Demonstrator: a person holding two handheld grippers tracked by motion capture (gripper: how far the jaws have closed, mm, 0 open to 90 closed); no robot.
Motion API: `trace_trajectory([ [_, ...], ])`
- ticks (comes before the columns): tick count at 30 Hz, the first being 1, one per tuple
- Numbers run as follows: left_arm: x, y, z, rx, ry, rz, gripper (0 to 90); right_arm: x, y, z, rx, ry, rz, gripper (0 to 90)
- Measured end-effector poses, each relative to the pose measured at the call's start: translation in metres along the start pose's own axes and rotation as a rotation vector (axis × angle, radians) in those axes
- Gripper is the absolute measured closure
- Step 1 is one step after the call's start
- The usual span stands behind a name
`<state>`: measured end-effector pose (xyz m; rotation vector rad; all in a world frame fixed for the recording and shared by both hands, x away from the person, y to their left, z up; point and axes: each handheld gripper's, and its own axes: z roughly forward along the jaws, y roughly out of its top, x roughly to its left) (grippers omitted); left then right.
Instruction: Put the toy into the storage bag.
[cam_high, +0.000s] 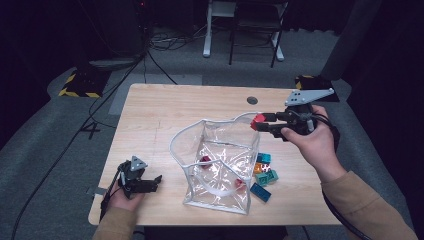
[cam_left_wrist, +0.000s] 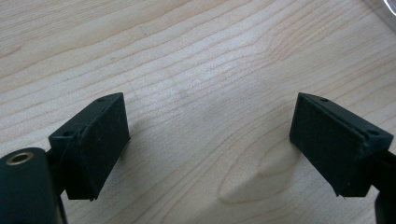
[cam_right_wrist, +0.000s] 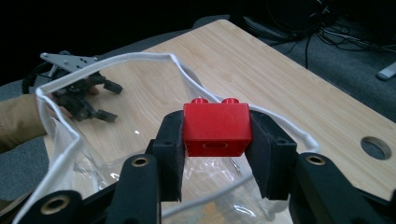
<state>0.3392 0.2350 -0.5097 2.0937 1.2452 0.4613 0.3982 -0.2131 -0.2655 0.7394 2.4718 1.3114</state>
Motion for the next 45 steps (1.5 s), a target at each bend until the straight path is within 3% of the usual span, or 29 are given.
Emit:
trace_trajectory([
  [23, 0.0, 0.0, 0.0, 0.0, -0.001, -0.003, 12.1, 0.048, 0.036, 0.054, 0.01, 0.158, -0.053, 58.8],
  [35, 0.0, 0.0, 0.0, -0.001, -0.001, -0.005, 12.1, 0.056, 0.032, 0.083, 0.056, 0.204, -0.043, 58.8],
  [45, 0.0, 0.0, 0.0, 0.0, -0.001, -0.003, 12.1, 0.056, 0.02, 0.098, 0.121, 0.207, -0.03, 58.8],
])
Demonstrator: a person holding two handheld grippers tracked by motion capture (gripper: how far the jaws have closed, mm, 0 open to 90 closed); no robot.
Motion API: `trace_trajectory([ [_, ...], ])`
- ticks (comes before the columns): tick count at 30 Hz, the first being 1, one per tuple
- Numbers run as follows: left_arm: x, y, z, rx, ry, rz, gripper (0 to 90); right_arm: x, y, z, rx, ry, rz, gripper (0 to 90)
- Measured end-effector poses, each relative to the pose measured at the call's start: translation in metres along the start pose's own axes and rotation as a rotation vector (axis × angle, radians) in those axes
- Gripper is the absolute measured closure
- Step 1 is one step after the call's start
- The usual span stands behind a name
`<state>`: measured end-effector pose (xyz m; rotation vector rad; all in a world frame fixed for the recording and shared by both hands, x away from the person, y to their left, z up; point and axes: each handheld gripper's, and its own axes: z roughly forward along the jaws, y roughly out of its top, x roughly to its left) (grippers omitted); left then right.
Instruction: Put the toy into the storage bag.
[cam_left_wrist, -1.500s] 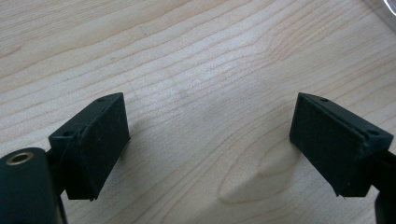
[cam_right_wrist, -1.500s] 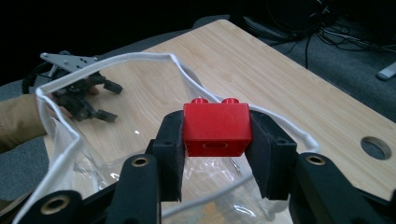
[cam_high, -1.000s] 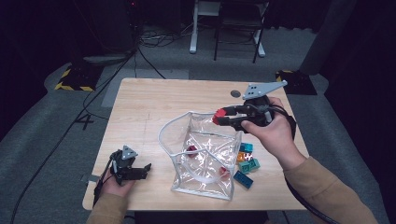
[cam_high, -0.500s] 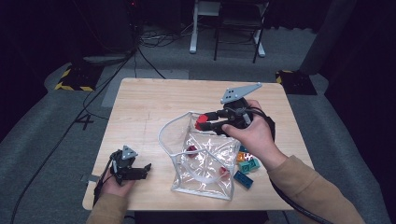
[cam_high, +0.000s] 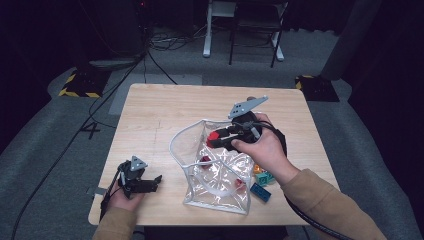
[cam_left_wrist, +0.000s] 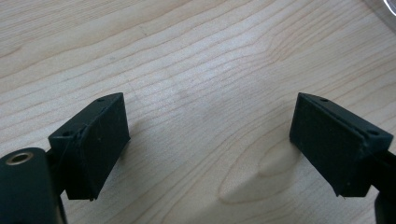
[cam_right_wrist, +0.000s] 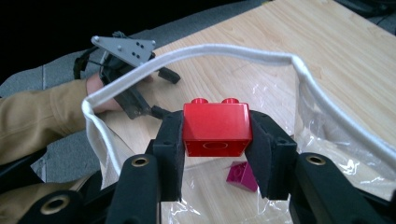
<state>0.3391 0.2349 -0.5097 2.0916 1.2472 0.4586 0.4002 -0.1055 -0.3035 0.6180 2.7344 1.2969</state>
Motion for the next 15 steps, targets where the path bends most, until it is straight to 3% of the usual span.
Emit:
trace_trajectory([
  [10, 0.0, 0.0, 0.0, 0.0, 0.0, 0.001, 12.1, -0.004, -0.011, 0.013, 0.085, -0.006, 0.026, 58.4],
  [15, 0.0, 0.0, 0.0, 0.0, 0.0, 0.001, 12.1, -0.006, -0.014, 0.014, 0.091, -0.027, 0.03, 44.5],
])
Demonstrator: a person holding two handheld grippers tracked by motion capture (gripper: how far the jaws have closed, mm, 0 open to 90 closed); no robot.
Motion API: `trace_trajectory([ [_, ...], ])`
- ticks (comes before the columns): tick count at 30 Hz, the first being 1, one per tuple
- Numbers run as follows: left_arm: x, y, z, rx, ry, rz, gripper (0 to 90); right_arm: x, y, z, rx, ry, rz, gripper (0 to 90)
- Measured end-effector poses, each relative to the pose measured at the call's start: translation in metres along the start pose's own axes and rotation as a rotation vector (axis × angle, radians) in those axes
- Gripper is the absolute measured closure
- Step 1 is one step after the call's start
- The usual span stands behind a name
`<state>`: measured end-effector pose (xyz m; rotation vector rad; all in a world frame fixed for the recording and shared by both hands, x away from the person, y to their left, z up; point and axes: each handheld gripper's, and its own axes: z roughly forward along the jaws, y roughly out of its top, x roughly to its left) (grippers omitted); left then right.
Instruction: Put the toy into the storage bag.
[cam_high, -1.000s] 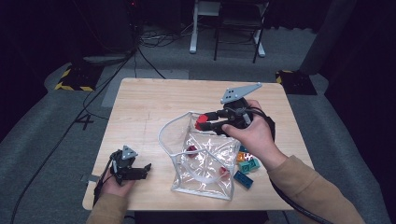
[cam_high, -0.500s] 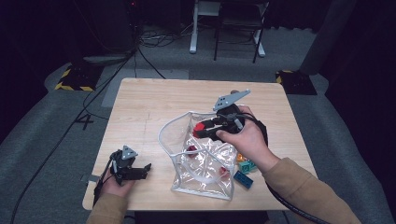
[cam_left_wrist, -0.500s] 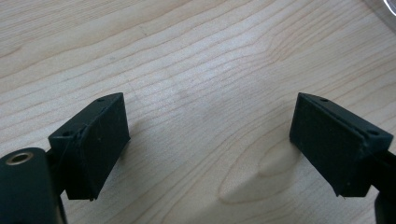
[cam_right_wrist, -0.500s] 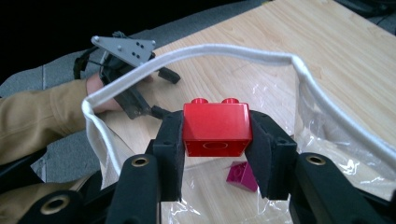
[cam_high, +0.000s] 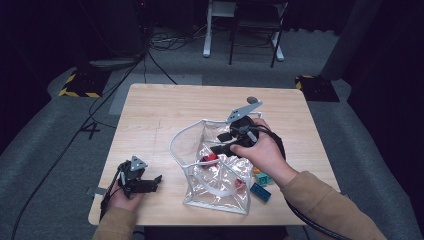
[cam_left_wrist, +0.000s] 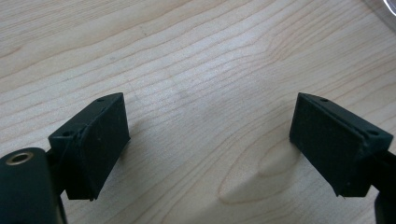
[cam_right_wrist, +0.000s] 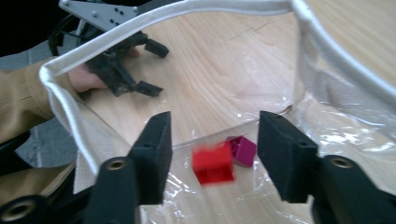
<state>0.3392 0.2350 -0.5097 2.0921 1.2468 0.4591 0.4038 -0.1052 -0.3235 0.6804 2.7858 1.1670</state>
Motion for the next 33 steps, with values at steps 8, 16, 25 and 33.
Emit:
trace_trajectory([
  [8, 0.0, 0.0, 0.0, 0.0, 0.0, 0.0, 12.1, -0.005, -0.002, -0.023, -0.077, -0.029, 0.013, 38.9],
  [16, 0.0, 0.0, 0.0, 0.0, 0.0, -0.001, 12.1, -0.009, -0.01, -0.056, -0.143, -0.061, 0.019, 38.0],
  [25, 0.0, 0.0, 0.0, 0.0, 0.0, 0.0, 12.1, -0.016, -0.024, -0.083, -0.171, -0.095, 0.028, 37.0],
  [33, 0.0, 0.0, 0.0, 0.0, 0.0, 0.0, 12.1, -0.025, -0.039, -0.105, -0.19, -0.132, 0.055, 36.9],
])
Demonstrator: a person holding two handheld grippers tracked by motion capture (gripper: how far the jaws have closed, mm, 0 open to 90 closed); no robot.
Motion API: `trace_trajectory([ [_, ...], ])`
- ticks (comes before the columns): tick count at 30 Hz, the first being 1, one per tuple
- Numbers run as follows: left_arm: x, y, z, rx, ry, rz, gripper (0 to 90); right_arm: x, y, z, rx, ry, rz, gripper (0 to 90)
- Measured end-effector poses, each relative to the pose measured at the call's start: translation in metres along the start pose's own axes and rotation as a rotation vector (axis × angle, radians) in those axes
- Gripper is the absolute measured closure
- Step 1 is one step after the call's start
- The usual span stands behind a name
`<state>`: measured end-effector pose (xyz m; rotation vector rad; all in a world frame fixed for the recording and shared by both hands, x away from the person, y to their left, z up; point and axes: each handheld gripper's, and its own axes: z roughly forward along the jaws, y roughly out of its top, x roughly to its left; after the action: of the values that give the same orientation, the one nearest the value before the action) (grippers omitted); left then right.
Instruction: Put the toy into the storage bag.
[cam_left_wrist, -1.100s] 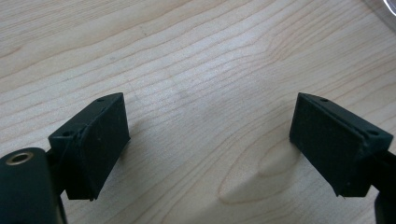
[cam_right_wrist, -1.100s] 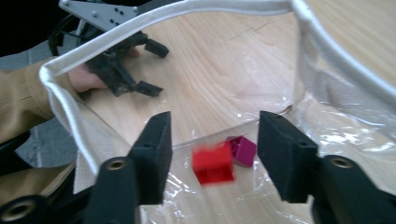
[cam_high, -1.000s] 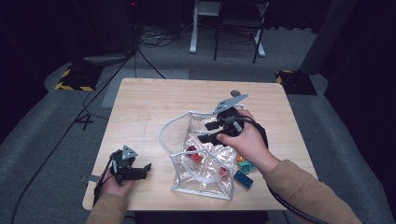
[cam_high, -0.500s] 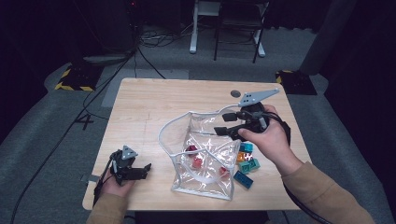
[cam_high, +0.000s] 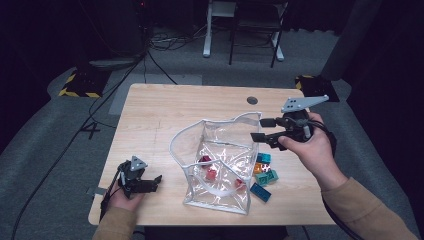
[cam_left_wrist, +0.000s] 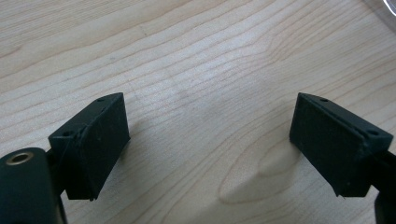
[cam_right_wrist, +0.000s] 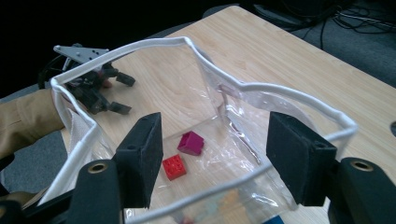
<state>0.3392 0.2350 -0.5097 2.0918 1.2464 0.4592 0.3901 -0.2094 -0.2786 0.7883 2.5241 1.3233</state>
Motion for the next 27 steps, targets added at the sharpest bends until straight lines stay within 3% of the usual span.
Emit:
trace_trajectory([
  [8, 0.0, 0.0, 0.0, 0.0, 0.001, 0.002, 12.1, -0.013, -0.016, -0.017, -0.02, -0.033, 0.037, 36.7],
  [15, 0.0, 0.0, 0.0, 0.0, 0.0, 0.0, 12.1, -0.029, -0.036, -0.019, -0.021, -0.081, 0.069, 36.0],
  [27, 0.0, 0.0, 0.0, 0.0, 0.001, 0.001, 12.1, -0.059, -0.095, 0.017, 0.059, -0.136, 0.134, 36.3],
])
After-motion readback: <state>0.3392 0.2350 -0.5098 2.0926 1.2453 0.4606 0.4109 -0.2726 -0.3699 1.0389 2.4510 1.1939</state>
